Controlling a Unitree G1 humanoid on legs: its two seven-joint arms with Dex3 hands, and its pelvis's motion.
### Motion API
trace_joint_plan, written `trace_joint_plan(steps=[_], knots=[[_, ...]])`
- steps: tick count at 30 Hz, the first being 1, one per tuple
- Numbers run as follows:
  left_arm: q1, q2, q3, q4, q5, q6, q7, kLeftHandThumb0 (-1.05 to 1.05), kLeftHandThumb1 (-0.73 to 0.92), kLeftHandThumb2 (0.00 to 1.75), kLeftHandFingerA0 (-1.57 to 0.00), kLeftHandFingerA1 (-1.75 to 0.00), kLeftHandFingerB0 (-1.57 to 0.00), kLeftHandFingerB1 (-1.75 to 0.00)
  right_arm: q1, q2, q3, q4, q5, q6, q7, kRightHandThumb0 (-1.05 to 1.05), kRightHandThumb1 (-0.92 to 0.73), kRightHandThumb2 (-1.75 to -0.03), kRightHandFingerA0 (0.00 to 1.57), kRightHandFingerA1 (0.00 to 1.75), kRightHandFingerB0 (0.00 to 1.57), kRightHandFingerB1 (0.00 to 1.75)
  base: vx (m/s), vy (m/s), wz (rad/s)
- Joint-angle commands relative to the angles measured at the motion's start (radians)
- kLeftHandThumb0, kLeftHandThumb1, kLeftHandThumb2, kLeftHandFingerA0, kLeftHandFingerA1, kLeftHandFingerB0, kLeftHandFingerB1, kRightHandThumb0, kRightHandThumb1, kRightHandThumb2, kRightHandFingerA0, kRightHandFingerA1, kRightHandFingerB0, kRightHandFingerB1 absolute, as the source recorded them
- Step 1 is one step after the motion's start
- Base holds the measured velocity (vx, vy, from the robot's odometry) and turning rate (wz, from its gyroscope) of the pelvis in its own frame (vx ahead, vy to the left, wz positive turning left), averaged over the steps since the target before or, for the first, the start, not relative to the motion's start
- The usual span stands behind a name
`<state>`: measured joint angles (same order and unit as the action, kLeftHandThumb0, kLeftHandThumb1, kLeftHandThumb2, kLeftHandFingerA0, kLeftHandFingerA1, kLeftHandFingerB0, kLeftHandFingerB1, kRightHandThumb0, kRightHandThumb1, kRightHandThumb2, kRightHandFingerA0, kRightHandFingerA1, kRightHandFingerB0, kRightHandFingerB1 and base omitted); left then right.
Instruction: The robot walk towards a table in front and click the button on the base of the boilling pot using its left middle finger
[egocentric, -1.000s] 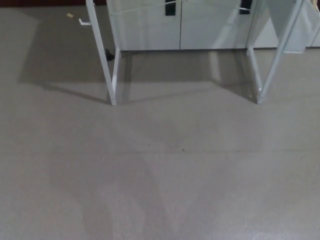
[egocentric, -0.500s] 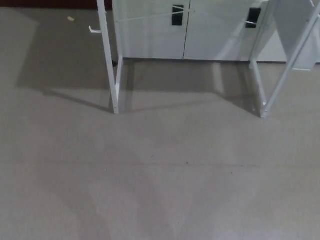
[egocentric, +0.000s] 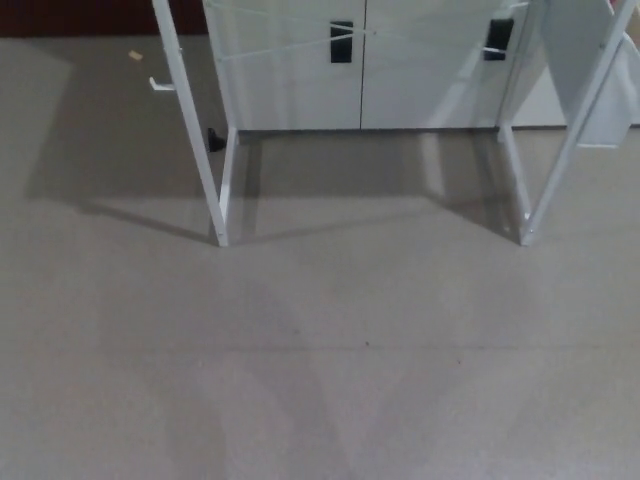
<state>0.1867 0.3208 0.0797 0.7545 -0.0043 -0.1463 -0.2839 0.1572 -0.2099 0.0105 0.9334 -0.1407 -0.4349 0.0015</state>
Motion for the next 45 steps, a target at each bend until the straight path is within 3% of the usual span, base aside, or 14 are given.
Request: trace_joint_plan(steps=[1,11,28,45], knots=[[-0.002,0.019,0.002,0.000,0.011,-0.009,0.007,-0.19,0.52,0.55,-0.58,-0.45,-0.43,-0.35,0.005,-0.008,0.006,-0.005,-0.011,-0.002,-0.015,-0.23,-0.47,-0.54,0.88,0.58,0.57,0.48,0.12,0.038,-0.10],[0.002,0.021,-0.006,0.003,0.012,-0.013,0.014,-0.19,0.51,0.55,-0.58,-0.45,-0.44,-0.35,0.008,-0.008,0.012,0.004,-0.016,-0.013,-0.014,-0.22,-0.46,-0.53,0.88,0.59,0.57,0.49,0.14,0.175,0.04],[0.003,0.023,-0.009,0.005,0.011,-0.014,0.010,-0.18,0.52,0.55,-0.58,-0.45,-0.43,-0.35,0.006,-0.013,0.024,0.022,-0.023,-0.036,-0.025,-0.22,-0.46,-0.53,0.89,0.59,0.58,0.49,0.12,-0.171,0.05],[-0.006,0.031,-0.023,0.017,0.024,-0.032,0.023,-0.20,0.52,0.55,-0.61,-0.45,-0.44,-0.35,-0.002,-0.019,0.045,0.023,-0.046,-0.035,-0.053,-0.21,-0.45,-0.53,0.93,0.60,0.59,0.49,0.19,0.074,0.00]])
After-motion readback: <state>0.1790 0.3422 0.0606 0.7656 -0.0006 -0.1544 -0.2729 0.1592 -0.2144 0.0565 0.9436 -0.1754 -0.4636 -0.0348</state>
